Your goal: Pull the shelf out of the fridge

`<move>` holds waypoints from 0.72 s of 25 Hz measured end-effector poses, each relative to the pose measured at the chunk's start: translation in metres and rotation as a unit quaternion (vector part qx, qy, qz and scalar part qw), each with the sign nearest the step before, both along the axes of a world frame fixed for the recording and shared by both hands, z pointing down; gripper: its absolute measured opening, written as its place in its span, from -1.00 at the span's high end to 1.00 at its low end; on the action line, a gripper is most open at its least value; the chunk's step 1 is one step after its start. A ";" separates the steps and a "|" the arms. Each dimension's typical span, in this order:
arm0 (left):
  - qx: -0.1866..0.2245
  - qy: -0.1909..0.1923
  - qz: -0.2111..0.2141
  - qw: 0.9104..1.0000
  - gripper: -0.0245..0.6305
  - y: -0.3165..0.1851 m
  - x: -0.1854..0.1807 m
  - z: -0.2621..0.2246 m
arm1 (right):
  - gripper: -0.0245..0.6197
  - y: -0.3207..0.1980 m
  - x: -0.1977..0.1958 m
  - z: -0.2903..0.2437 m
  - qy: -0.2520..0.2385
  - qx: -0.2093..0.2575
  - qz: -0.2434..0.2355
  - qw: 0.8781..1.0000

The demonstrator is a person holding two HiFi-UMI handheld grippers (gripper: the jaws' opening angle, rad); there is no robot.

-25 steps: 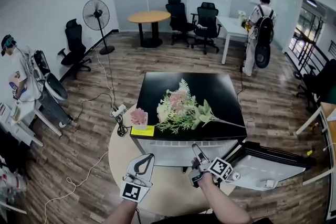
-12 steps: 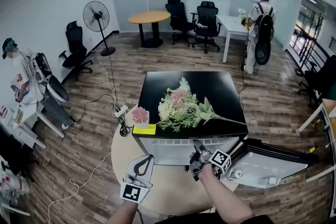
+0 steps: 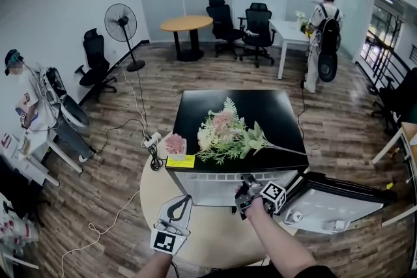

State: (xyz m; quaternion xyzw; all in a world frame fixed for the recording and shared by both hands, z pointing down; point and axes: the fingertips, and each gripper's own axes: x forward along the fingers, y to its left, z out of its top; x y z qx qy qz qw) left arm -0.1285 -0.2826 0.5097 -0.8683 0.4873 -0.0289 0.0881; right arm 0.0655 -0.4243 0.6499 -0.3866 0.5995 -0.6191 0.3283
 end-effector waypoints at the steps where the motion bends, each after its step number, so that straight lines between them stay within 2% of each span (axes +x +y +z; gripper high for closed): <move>1: 0.000 0.001 -0.001 1.000 0.93 0.000 0.000 0.000 | 0.32 -0.001 0.000 0.000 -0.001 0.002 0.001 1.000; 5: -0.003 0.001 -0.002 1.000 0.93 0.001 0.000 0.001 | 0.47 -0.002 0.001 -0.006 0.008 0.009 0.000 1.000; 9: -0.003 0.001 0.000 1.000 0.93 0.002 0.002 0.001 | 0.79 -0.004 -0.001 -0.017 0.013 0.030 0.001 0.999; 14: -0.003 0.002 0.003 1.000 0.93 0.003 0.005 0.000 | 0.81 -0.005 0.000 -0.017 -0.007 0.040 0.008 0.999; 18: 0.000 -0.001 0.004 1.000 0.93 0.005 0.004 -0.001 | 0.81 -0.003 0.000 -0.016 -0.007 0.028 0.013 0.999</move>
